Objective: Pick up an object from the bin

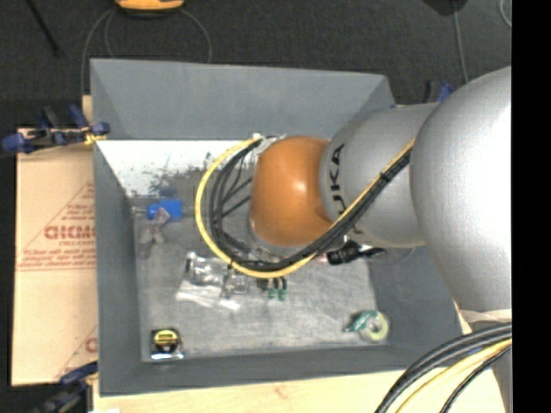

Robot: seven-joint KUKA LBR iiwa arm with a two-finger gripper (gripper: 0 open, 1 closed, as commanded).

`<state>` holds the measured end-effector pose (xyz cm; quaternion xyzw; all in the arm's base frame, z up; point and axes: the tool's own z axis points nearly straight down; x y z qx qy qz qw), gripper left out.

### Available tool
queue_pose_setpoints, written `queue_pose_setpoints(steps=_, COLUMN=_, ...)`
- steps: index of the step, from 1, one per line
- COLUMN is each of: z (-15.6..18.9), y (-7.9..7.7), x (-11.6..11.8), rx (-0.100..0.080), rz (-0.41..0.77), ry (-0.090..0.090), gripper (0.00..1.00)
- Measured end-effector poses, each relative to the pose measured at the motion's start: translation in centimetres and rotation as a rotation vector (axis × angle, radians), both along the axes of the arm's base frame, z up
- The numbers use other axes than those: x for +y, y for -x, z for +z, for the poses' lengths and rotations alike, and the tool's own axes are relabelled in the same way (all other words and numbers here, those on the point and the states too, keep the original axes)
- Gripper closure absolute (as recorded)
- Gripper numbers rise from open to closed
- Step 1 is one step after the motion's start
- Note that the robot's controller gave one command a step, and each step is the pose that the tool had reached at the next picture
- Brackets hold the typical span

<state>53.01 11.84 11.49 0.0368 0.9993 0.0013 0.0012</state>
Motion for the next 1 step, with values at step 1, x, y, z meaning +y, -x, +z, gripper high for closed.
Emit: queue_pose_setpoints(steps=1, z=11.99, y=-0.5, x=0.42, rx=-0.004, rz=0.004, ry=-0.001, gripper=1.0)
